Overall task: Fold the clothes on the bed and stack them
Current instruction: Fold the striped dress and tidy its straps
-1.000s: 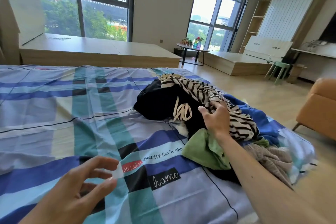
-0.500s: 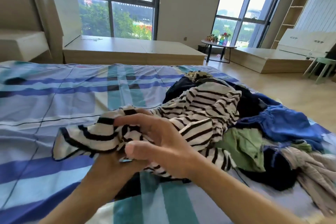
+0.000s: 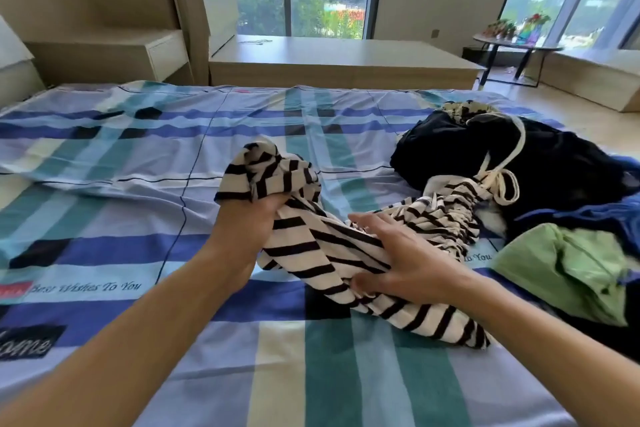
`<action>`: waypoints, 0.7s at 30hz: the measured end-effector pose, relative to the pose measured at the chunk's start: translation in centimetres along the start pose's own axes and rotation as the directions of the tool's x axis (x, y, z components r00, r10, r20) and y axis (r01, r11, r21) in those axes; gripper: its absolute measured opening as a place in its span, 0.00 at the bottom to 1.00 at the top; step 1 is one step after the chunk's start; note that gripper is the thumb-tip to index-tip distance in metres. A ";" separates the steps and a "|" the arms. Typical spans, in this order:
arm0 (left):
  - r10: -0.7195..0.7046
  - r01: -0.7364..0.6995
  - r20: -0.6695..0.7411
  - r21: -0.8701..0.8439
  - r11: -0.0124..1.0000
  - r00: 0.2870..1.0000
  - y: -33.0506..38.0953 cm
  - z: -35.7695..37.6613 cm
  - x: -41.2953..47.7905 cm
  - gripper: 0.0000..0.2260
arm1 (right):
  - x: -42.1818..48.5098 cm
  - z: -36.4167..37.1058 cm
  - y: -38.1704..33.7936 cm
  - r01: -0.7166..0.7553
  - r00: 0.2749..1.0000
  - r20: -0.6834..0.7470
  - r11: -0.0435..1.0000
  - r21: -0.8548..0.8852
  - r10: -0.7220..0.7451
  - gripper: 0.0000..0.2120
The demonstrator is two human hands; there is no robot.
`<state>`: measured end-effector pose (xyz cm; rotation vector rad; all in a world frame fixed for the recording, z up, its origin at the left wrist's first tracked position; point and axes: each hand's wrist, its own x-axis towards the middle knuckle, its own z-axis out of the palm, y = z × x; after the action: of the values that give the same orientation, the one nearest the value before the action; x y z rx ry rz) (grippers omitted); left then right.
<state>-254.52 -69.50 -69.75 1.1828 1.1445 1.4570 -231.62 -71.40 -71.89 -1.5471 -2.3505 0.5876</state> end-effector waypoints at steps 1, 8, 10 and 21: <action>-0.001 0.001 0.011 0.004 1.000 1.000 0.3 -0.3 0.4 0.16 | 0.2 0.4 0.6 -0.005 1.000 0.010 0.999 -0.050 0.005 0.33; -0.056 0.069 -0.113 0.109 0.992 0.992 0.1 -3.8 2.5 0.10 | 0.9 -0.9 2.9 0.095 0.987 -0.146 0.978 0.185 -0.068 0.05; -0.061 0.078 -0.106 0.168 0.983 0.992 0.0 -5.2 3.3 0.09 | 1.2 -2.0 3.8 0.121 0.965 -0.257 0.960 0.252 -0.055 0.10; -0.084 0.156 -0.225 0.325 0.933 0.971 -0.7 -10.4 4.4 0.05 | 1.3 -3.9 6.7 0.066 0.814 -0.562 0.939 0.338 0.145 0.18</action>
<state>-265.32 -66.25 -70.94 1.1842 1.6387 1.3447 -225.05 -67.12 -71.57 -1.3674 -1.6545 0.4206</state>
